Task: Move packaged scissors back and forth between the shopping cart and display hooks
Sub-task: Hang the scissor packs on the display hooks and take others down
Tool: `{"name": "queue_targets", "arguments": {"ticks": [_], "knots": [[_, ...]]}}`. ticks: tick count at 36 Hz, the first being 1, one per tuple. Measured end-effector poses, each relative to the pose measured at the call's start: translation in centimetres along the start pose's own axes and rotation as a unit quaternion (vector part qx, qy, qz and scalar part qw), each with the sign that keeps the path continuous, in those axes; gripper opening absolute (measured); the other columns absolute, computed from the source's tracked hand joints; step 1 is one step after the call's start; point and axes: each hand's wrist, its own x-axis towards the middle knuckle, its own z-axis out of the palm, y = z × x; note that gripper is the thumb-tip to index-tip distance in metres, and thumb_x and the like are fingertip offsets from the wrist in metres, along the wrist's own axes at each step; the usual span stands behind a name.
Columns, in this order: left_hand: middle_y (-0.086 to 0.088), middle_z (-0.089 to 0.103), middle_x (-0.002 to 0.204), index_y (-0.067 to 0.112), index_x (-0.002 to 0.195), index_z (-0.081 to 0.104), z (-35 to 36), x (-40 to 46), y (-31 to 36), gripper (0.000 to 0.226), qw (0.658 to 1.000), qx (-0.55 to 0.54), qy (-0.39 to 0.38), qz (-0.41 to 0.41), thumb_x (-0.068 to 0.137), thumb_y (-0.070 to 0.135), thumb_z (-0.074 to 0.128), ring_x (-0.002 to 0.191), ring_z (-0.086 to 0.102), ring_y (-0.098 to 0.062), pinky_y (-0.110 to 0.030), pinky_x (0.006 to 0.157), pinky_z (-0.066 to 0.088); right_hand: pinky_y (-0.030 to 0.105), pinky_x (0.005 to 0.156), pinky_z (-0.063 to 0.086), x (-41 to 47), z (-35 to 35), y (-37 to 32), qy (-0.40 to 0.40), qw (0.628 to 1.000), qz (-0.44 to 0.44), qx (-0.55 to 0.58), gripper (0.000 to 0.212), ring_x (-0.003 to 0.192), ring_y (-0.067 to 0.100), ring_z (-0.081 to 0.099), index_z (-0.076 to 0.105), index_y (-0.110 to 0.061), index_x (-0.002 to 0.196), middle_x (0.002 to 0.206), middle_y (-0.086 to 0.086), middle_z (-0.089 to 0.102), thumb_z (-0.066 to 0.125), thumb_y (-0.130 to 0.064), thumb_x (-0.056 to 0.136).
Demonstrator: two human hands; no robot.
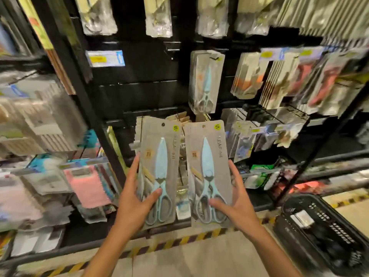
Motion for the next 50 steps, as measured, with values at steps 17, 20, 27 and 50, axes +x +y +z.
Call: {"name": "queue_targets", "arguments": {"ticks": [17, 20, 27, 50], "knots": [[0.027, 0.033, 0.158, 0.05, 0.156, 0.019, 6.0, 11.7, 8.2, 0.102, 0.994, 0.007, 0.036, 0.102, 0.083, 0.011, 0.08, 0.139, 0.039, 0.009, -0.001, 0.102, 0.035, 0.028, 0.093, 0.058, 12.9, -7.7, -4.9, 0.029, 0.993, -0.111, 0.011, 0.1, 0.121, 0.002, 0.062, 0.02, -0.046, 0.154, 0.136, -0.04, 0.051, 0.077, -0.002, 0.085], [0.039, 0.032, 0.151, 0.056, 0.154, 0.017, 6.1, 14.1, 8.3, 0.102, 0.994, 0.001, 0.028, 0.11, 0.083, 0.017, 0.08, 0.137, 0.039, 0.012, -0.004, 0.102, 0.038, 0.034, 0.094, 0.058, 15.1, -7.8, -5.0, 0.038, 0.993, -0.113, 0.006, 0.1, 0.123, 0.009, 0.063, 0.021, -0.051, 0.153, 0.144, -0.025, 0.052, 0.079, -0.008, 0.084], [0.057, 0.025, 0.14, 0.05, 0.156, 0.017, 7.3, 19.0, 8.1, 0.103, 0.991, -0.016, 0.038, 0.126, 0.083, 0.014, 0.08, 0.128, 0.032, 0.029, 0.007, 0.091, 0.034, 0.025, 0.094, 0.057, 19.5, -8.0, -5.0, 0.054, 0.993, -0.108, -0.016, 0.099, 0.123, 0.002, 0.061, 0.023, -0.054, 0.151, 0.151, -0.023, 0.043, 0.082, -0.014, 0.082], [0.054, 0.028, 0.142, 0.044, 0.158, 0.019, 10.4, 25.3, 8.6, 0.103, 0.988, -0.01, 0.082, 0.128, 0.083, 0.007, 0.079, 0.131, 0.036, 0.025, 0.005, 0.095, 0.035, 0.033, 0.095, 0.057, 29.0, -10.6, -2.8, -0.006, 0.995, -0.1, -0.003, 0.1, 0.125, 0.008, 0.061, 0.025, -0.054, 0.151, 0.142, -0.034, 0.048, 0.083, -0.01, 0.082]]}}
